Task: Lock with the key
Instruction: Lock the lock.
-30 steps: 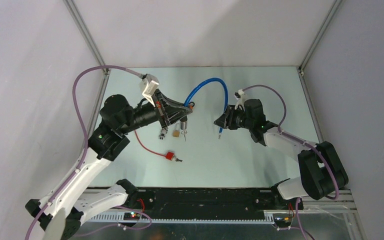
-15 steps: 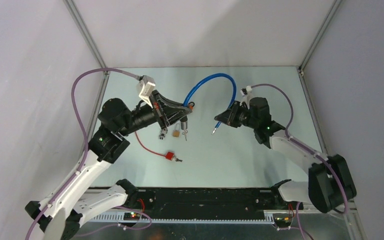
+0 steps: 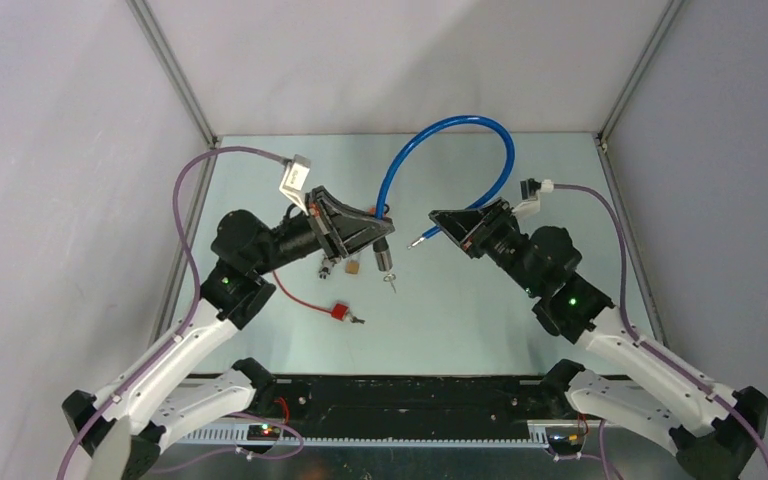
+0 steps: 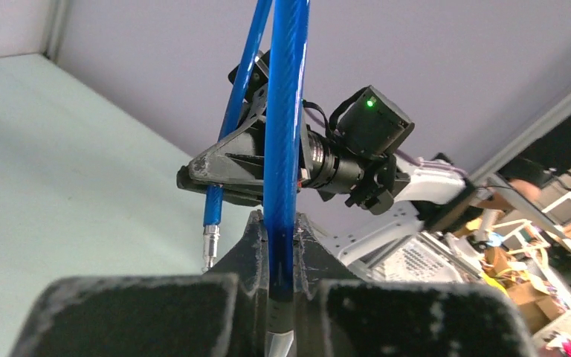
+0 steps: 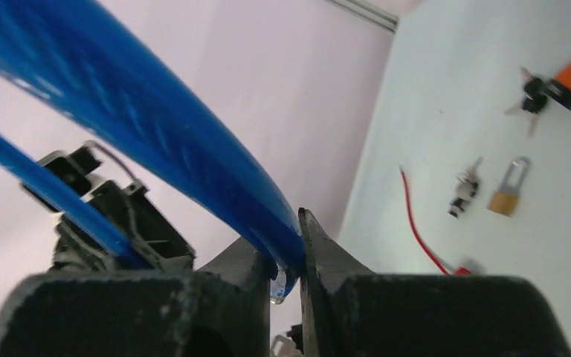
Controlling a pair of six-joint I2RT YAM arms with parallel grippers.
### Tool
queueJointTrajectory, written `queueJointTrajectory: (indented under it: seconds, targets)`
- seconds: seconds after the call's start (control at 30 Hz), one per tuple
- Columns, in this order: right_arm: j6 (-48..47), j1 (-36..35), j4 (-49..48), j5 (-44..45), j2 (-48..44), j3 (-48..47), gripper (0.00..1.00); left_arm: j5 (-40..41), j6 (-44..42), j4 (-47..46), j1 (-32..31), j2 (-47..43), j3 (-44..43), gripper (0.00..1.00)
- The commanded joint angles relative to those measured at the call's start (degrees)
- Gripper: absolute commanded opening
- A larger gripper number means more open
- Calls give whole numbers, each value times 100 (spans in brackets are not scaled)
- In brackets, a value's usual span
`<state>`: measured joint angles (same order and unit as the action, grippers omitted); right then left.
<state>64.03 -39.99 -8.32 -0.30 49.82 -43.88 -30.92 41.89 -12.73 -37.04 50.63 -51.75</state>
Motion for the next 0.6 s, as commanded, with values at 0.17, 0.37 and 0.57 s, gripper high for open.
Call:
queueJointTrajectory:
  seconds: [0.17, 0.37, 0.57]
  targets:
    - [-1051, -1181, -1272, 1745, -479, -520, 0, -1022, 823, -1109, 8, 439, -421, 0]
    - [-2520, -2041, -1869, 2425, -746, -431, 0, -1876, 732, -1480, -36, 838, -691, 0]
    - [-2580, -2263, -2125, 2138, -912, -402, 0, -2445, -211, -1677, -124, 831, -767, 0]
